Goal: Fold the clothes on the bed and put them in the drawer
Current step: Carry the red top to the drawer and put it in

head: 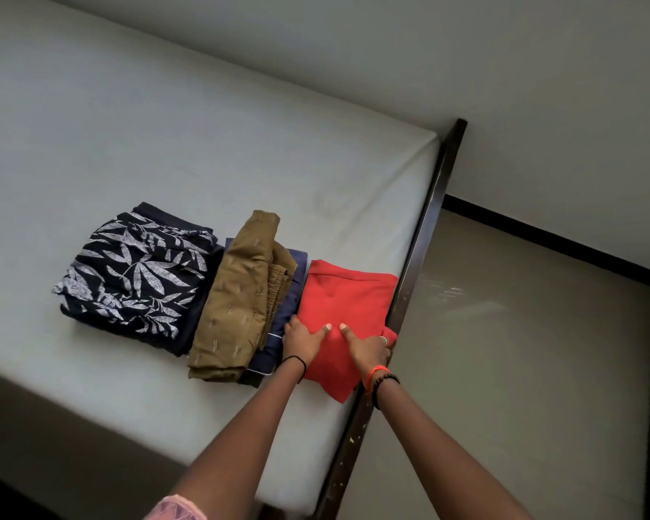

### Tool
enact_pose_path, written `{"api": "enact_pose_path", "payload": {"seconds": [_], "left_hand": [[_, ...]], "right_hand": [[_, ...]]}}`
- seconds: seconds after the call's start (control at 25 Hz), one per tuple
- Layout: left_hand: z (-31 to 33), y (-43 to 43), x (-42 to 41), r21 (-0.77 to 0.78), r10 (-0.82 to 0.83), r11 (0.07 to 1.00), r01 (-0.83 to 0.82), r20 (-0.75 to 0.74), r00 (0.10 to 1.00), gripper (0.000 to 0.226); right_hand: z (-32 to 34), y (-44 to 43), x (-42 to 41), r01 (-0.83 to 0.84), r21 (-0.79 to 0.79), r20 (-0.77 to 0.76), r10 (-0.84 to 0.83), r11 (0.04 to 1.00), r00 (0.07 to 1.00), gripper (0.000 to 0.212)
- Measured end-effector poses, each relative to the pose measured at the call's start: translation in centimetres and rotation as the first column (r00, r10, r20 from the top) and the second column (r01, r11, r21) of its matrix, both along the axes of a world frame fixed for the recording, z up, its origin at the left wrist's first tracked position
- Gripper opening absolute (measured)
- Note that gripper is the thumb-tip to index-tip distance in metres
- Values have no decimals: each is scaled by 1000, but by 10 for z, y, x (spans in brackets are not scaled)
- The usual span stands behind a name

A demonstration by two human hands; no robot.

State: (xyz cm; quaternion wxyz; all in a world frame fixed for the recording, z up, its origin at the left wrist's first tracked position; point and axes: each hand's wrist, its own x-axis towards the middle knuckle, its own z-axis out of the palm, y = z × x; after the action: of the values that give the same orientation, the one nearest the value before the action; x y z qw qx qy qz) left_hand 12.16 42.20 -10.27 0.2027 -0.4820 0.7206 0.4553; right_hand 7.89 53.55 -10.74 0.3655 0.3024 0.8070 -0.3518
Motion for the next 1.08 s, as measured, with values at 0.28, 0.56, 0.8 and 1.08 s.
{"api": "enact_pose_path", "payload": {"seconds": [0.28,0.56,0.8,1.08], "left_hand": [[-11,-5,-9,13,16,1000,-16,54,998,88],[-17,-10,-13,8,9,1000,-10,118,993,103],[-19,-14,-17,77,24,996,-39,190,982,119],[-11,-7,-15,93,107,989,-116,94,990,102]], "right_hand": [[-12,5,0,70,-107,12,-69,992,998,92],[-26,0,7,273,-258,84,-260,927,962,97],[-30,-2,14,414,-313,126,-395,855,910,113],[-42,3,18,435,-354,127,-418,828,900,141]]}}
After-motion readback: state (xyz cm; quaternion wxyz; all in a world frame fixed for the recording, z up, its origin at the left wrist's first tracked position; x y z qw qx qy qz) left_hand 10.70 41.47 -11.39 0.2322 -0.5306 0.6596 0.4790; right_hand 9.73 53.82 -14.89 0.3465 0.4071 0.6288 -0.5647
